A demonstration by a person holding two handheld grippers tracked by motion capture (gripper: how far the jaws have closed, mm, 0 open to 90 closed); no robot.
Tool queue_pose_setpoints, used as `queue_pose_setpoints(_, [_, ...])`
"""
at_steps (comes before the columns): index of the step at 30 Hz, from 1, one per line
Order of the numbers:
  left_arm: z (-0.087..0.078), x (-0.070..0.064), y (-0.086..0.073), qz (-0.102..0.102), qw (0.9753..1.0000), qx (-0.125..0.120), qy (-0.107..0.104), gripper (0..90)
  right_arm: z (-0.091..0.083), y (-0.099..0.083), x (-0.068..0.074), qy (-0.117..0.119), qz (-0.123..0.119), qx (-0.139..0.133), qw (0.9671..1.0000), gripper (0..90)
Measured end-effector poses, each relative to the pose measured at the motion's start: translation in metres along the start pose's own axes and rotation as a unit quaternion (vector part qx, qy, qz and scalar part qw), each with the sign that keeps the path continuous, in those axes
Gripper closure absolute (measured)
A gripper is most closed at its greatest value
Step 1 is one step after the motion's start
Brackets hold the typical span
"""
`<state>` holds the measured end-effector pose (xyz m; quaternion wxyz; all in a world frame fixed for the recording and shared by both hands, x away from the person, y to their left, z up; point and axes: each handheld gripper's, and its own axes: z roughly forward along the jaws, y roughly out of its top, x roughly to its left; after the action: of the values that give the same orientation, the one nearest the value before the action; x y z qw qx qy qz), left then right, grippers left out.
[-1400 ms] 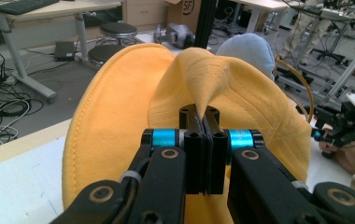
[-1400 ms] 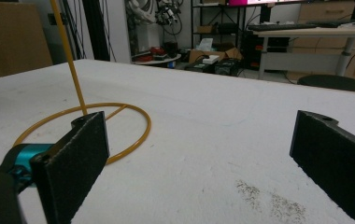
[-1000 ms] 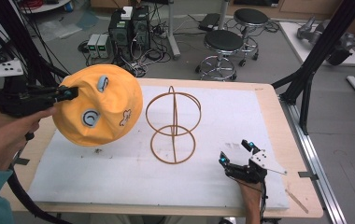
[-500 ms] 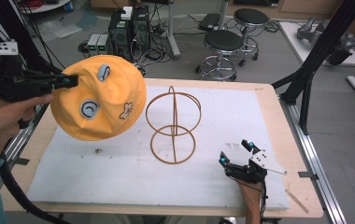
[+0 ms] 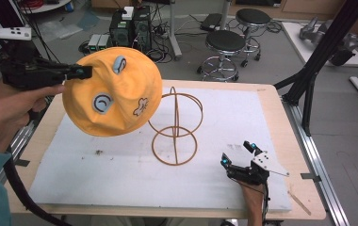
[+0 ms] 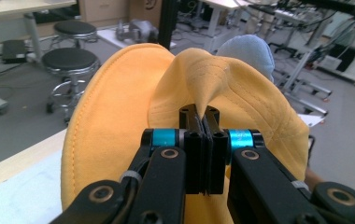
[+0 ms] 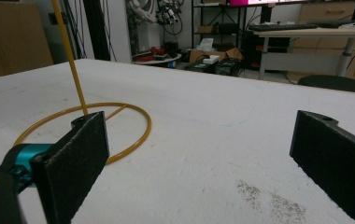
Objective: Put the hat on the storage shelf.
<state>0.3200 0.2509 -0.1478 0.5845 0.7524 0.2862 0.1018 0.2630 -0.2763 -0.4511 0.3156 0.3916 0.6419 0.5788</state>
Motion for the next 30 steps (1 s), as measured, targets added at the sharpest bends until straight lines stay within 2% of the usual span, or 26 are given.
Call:
queue_pose_setpoints(12, [0.048, -0.015, 0.004, 0.007, 0.999, 0.024, -0.037, 88.7, 0.0, 0.0, 0.001, -0.001, -0.007, 0.001, 1.0, 3.6])
queue_pose_setpoints(26, [0.1, -0.021, 0.001, 0.005, 0.9973, 0.045, -0.058, 88.7, 0.0, 0.0, 0.002, 0.0, -0.01, 0.003, 0.9999, 3.6])
queue_pose_setpoints(30, [0.113, -0.021, 0.0, 0.006, 0.997, 0.05, -0.058, 88.7, 0.0, 0.0, 0.002, 0.0, -0.011, 0.002, 0.9999, 3.6])
